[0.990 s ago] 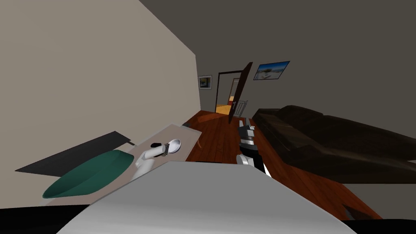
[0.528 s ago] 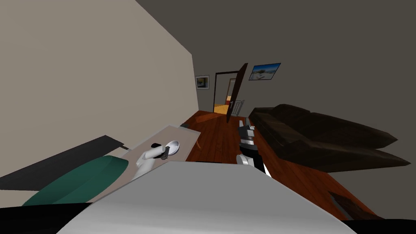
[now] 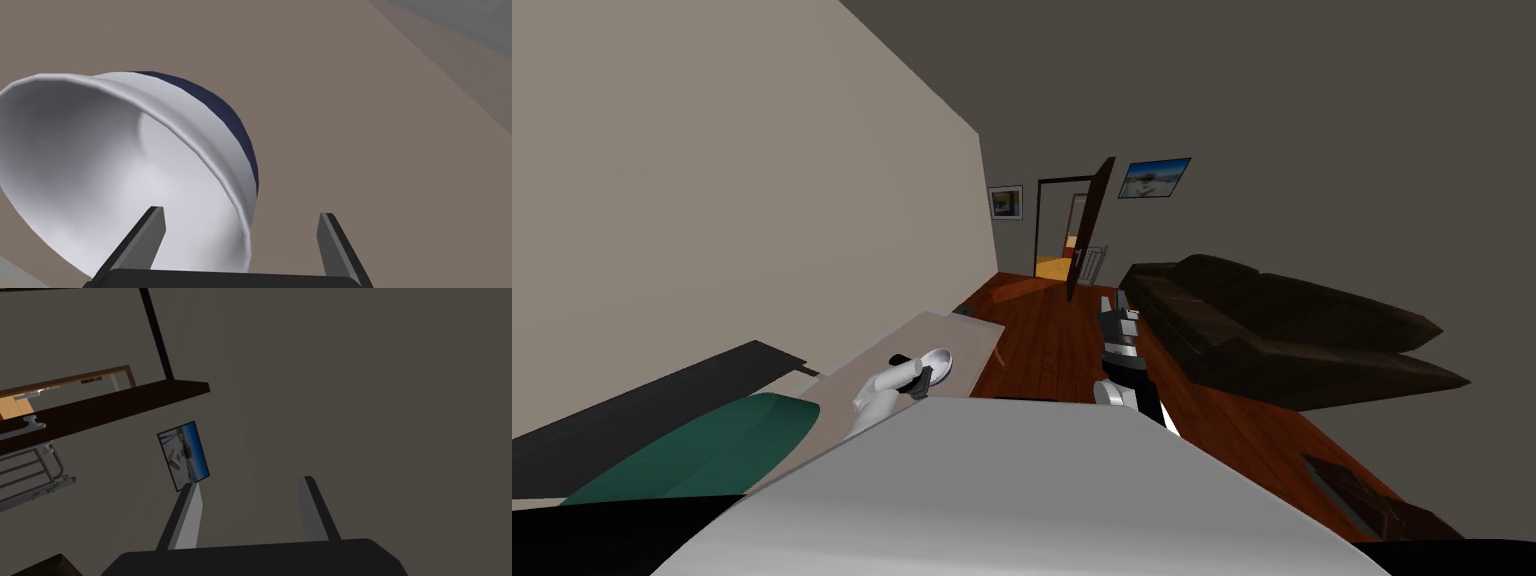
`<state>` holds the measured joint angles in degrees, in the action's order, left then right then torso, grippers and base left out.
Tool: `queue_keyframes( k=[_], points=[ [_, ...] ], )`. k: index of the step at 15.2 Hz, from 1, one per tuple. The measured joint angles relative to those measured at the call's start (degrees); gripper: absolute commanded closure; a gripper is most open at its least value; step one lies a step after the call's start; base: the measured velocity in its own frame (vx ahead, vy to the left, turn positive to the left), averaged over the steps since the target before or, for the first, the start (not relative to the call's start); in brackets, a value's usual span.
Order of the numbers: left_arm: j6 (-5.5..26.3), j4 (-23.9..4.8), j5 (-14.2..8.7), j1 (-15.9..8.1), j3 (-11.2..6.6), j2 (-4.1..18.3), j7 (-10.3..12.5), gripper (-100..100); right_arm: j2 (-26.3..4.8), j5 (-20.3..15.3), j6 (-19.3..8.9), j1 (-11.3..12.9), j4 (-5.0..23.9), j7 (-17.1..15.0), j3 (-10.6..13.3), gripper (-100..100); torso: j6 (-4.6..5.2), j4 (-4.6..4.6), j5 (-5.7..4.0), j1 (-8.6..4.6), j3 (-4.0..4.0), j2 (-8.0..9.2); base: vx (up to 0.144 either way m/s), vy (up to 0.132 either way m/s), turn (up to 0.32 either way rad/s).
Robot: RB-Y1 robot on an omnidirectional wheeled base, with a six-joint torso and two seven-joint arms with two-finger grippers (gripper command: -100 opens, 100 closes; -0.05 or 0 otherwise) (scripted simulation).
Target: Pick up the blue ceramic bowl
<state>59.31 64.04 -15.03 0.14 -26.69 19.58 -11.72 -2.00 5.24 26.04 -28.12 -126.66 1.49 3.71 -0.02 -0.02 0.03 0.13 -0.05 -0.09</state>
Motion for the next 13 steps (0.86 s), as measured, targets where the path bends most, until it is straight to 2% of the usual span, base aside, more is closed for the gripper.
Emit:
queue_keyframes(
  k=[3,4,9,13],
  points=[
    [-2.3,-2.2,0.4,-0.4,0.72,-0.4,0.6,-100,0.0,0.0,0.0,0.0,0.0,0.0,0.0,0,0.00,-0.01,0.02,0.08,-0.02,-0.03,0.010,0.044,-0.012],
    [-2.6,-2.4,0.5,-0.4,0.79,-0.5,0.7,100,0.0,0.0,0.0,0.0,0.0,0.0,0.0,0,0.00,0.00,0.01,0.04,-0.01,-0.02,0.003,0.011,-0.002],
    [-2.6,-2.4,0.5,-0.4,0.80,-0.5,0.7,100,0.0,0.0,0.0,0.0,0.0,0.0,0.0,0,0.00,0.02,-0.03,-0.10,0.02,0.01,-0.001,-0.004,0.003],
    [0.6,0.9,-0.2,0.1,-0.26,0.2,-0.1,100,0.0,0.0,0.0,0.0,0.0,0.0,0.0,0,-0.03,0.08,-0.14,-0.40,0.10,0.13,-0.013,-0.051,0.019]
  ],
)
